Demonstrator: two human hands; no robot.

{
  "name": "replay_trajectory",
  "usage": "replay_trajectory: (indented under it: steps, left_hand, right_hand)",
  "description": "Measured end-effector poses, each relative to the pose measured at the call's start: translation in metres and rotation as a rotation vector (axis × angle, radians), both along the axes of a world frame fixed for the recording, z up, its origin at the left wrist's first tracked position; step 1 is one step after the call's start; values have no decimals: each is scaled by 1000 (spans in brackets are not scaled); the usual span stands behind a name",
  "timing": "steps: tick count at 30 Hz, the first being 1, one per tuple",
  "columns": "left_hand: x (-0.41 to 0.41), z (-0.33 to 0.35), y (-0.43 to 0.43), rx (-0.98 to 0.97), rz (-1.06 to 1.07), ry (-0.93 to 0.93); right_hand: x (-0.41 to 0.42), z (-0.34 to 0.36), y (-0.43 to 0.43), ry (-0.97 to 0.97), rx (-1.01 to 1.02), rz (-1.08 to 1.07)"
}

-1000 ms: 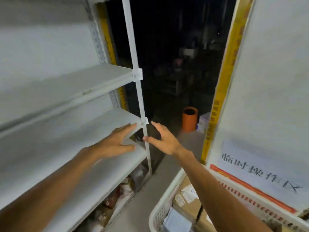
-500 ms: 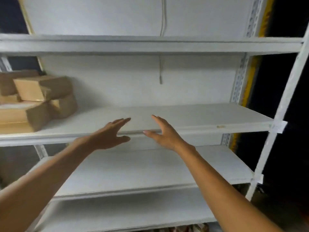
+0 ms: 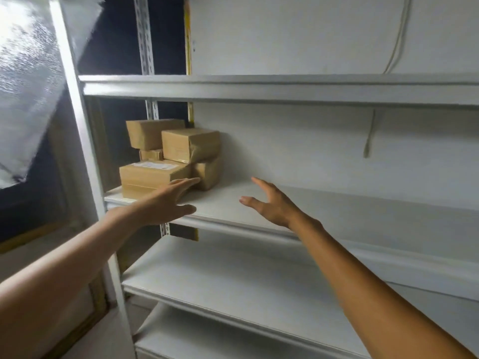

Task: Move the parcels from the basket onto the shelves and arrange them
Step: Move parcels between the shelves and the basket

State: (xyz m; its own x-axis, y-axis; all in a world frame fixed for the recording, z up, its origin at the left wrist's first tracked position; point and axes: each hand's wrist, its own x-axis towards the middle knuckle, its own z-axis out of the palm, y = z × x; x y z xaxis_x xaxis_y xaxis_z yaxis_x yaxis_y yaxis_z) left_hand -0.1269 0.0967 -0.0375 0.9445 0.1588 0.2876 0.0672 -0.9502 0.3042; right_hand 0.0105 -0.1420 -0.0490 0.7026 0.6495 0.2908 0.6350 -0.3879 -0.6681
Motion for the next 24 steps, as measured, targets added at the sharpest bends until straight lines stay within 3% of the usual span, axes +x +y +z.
replay_trajectory:
  steps: [7,16,24]
  left_hand:
    - [21,16,51,13,91,-100]
    - [76,32,113,-40,209,-160]
    - [135,40,177,-98,246,-190]
  right_hand:
    - [43,5,67,15,8,84]
    - [138,15,146,115,201,135]
    - [189,26,211,140,256,135]
